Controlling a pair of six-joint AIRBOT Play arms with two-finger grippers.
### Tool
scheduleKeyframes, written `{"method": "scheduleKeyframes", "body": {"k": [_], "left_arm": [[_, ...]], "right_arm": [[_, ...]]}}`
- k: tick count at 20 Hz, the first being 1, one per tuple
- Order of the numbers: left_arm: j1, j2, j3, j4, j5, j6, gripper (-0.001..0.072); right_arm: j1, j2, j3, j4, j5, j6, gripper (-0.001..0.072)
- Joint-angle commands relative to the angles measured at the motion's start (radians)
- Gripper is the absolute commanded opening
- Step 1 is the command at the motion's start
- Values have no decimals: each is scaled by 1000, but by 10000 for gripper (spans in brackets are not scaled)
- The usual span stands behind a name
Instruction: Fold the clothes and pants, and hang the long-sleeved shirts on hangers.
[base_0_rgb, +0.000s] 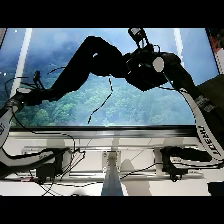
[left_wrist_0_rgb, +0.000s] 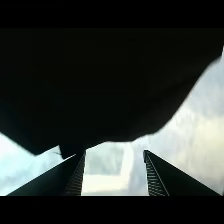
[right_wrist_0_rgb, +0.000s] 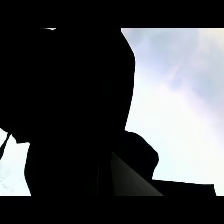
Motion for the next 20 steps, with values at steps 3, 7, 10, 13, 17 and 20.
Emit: {"method": "scheduleKeyframes", "body": {"k": [3, 7, 10, 13, 17, 20], "left_arm": [[-31, -10, -2, -4, 137, -1, 235], [-37, -10, 0, -78, 184, 0, 10], [-35, -5, 76, -61, 164, -1, 9], [-28, 21, 260, -57, 140, -21, 8], [19, 68, 583, 66, 135, -188, 7], [88, 122, 773, 336, 89, -411, 7]], "right_arm": [[0, 0, 1, 1, 0, 0, 21], [0, 0, 1, 1, 0, 0, 21], [-5, 2, 12, -29, -14, 89, 20], [-55, 2, 105, -56, -33, 159, 20], [-203, 2, 319, -59, 33, 262, 20], [-356, 3, 467, -58, 187, 331, 20]]}}
